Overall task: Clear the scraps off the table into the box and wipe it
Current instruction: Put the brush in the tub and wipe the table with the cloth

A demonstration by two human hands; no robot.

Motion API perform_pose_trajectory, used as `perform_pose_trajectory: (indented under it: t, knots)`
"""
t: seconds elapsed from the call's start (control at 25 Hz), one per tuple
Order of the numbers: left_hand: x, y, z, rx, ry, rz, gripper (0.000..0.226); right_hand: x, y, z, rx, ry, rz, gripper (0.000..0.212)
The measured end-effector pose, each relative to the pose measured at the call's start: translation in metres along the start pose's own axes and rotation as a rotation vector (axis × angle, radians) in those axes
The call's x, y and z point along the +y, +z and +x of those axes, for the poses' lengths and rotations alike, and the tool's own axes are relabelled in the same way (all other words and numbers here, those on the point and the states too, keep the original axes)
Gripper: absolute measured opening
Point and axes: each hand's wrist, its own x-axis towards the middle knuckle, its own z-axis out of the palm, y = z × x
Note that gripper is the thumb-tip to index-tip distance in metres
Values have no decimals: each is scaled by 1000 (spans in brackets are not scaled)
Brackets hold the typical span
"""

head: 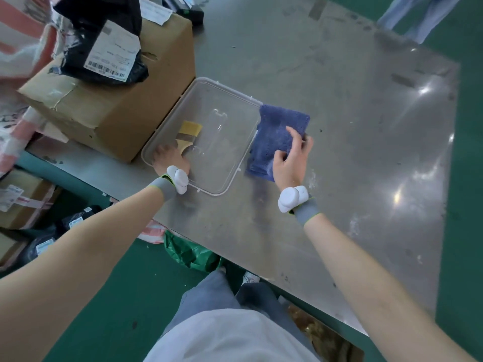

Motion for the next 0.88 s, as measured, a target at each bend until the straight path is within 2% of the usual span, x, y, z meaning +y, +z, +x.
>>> perform_pose_trajectory:
  t: [0.12, 0.16, 0.24, 0.36, 0.44, 0.6, 0.8, 0.88]
  knots:
    - [14, 5, -18, 93, -74, -45, 40, 46, -14, -5, -73, 222, -128, 53]
    - [18, 7, -25, 129, -28, -47, 38, 60, -17, -9, -104, 295, -206, 54]
    - [27, 15, -40, 162, 196, -57, 35, 82, -19, -14, -141, 338, -371, 55]
    - [37, 30, -59, 143, 594, -70, 32, 91, -16, -13, -173, 252, -463, 54]
    - [49, 38, -68, 103, 716, -38, 33, 94, -13, -4, -287, 182, -481, 60]
    - [59, 54, -81, 30, 785, 99, 48, 101, -1, 7, -589, 70, -690, 69]
    - [74, 70, -104, 46, 782, 282, 62, 117, 0, 9, -534, -53, -701, 40]
    - [90, 73, -113, 10, 772, 256, 64, 126, -5, 15, -551, -93, -713, 39]
